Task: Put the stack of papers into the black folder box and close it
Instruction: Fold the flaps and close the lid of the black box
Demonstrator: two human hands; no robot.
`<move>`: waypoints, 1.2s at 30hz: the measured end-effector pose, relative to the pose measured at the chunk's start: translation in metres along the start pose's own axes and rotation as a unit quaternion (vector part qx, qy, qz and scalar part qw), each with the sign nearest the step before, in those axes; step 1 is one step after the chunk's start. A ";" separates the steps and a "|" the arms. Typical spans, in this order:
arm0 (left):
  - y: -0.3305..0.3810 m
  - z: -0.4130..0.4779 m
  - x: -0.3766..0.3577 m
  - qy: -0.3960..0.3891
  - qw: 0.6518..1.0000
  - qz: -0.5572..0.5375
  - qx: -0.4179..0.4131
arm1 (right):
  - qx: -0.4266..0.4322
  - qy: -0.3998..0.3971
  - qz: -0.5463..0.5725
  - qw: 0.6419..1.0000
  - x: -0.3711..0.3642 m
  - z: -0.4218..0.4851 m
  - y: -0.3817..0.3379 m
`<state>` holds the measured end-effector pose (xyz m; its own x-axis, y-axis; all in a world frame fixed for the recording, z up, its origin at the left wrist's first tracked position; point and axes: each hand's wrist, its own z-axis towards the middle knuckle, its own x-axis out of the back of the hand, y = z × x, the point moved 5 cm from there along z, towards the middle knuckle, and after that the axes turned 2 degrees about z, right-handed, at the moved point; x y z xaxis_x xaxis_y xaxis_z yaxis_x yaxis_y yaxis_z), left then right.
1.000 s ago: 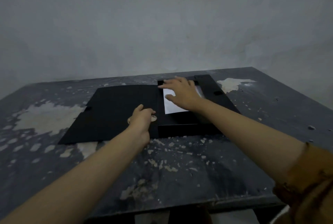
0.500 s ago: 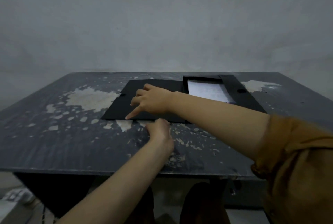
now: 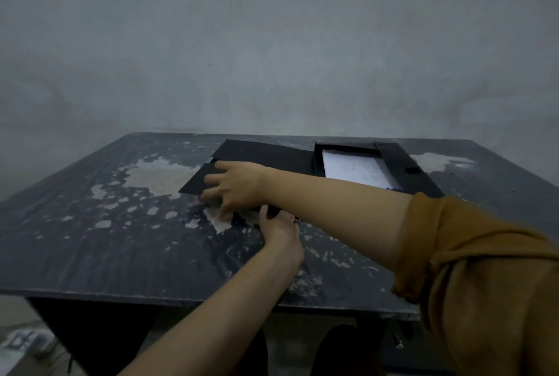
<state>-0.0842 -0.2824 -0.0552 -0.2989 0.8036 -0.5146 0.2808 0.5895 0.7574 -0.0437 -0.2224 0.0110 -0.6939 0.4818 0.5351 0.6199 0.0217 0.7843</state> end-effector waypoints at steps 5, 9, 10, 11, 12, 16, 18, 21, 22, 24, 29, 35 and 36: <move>0.002 0.007 -0.002 0.027 0.997 -0.077 -0.011 | -0.066 -0.013 -0.065 0.996 0.004 -0.008 0.026; 0.002 0.016 -0.008 -0.003 0.997 -0.072 -0.010 | -0.084 0.031 -0.100 0.991 0.021 -0.034 0.042; 0.004 0.014 -0.009 0.003 0.998 -0.049 -0.027 | -0.085 0.063 -0.109 0.988 0.025 -0.040 0.046; 0.005 0.015 -0.009 0.016 0.999 -0.017 -0.046 | -0.084 0.069 -0.116 0.987 0.026 -0.045 0.048; 0.005 0.018 -0.009 0.029 0.997 0.009 -0.068 | -0.085 0.071 -0.114 0.987 0.023 -0.051 0.051; 0.007 0.014 -0.018 0.025 0.989 0.079 -0.124 | -0.069 0.093 -0.119 0.986 0.001 -0.085 0.052; 0.007 0.007 -0.028 0.014 0.982 0.117 -0.148 | -0.088 0.106 -0.128 0.982 -0.006 -0.111 0.057; 0.009 -0.005 -0.040 0.006 0.965 0.164 -0.203 | -0.173 0.127 -0.143 0.966 -0.005 -0.154 0.070; 0.007 -0.004 -0.042 0.000 0.961 0.172 -0.216 | -0.193 0.140 -0.142 0.961 -0.006 -0.167 0.071; 0.003 -0.003 -0.047 -0.019 0.951 0.198 -0.236 | -0.232 0.163 -0.134 0.949 -0.010 -0.194 0.069; -0.007 -0.002 -0.059 -0.068 0.911 0.292 -0.285 | -0.323 0.151 -0.114 0.927 -0.030 -0.246 0.056; -0.015 0.004 -0.069 -0.103 0.800 0.455 -0.378 | -0.436 0.129 -0.026 0.890 -0.075 -0.292 0.029; -0.016 0.004 -0.071 -0.104 0.766 0.491 -0.402 | -0.453 0.133 -0.017 0.882 -0.082 -0.299 0.023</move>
<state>-0.0640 -0.3488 -0.0323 -0.1286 0.8724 0.4716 -0.4006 -0.4808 0.7800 -0.0821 -0.5231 0.0787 -0.8425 0.2693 0.4666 0.1342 -0.7339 0.6659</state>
